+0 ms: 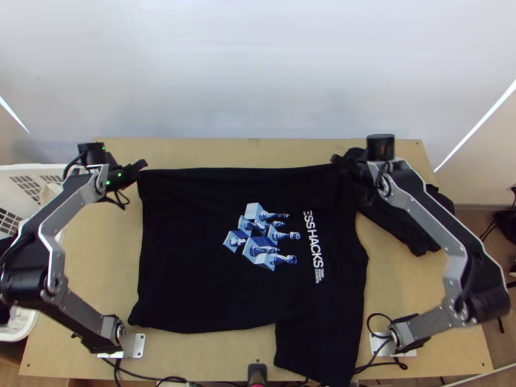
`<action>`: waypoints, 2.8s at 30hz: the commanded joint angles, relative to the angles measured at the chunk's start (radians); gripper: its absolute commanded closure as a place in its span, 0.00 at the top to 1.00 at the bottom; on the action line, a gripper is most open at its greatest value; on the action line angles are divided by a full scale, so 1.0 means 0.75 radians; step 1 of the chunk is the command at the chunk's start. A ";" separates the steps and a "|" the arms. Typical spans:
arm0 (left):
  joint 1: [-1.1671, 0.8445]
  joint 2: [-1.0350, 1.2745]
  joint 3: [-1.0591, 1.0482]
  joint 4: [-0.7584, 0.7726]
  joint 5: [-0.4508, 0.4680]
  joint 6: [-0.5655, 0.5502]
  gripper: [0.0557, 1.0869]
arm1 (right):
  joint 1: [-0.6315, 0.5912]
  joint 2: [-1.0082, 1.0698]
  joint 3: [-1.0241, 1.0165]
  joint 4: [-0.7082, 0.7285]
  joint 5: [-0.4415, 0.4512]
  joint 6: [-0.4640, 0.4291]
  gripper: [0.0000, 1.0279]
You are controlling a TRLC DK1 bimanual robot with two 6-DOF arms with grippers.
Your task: Fold the t-shirt
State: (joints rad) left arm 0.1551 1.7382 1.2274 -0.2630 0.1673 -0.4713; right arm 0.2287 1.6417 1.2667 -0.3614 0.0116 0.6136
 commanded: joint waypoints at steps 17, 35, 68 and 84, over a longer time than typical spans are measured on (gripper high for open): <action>-0.025 0.617 0.746 -0.402 -0.035 0.168 0.04 | -0.037 0.535 0.624 -0.130 0.081 -0.213 0.03; -0.031 0.448 0.773 -0.858 0.061 0.270 0.04 | 0.041 0.441 0.647 -0.379 0.099 -0.205 0.03; 0.075 0.143 0.217 -0.694 0.092 0.493 0.04 | 0.123 0.034 0.133 -0.410 0.117 -0.186 0.03; 0.053 0.035 0.090 -0.731 0.092 0.526 0.04 | 0.127 0.014 -0.071 -0.387 0.209 -0.162 0.03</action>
State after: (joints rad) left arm 0.1974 1.8000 1.3411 -0.8032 0.2359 -0.0879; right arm 0.3199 1.6577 1.2774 -0.6525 0.1471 0.4786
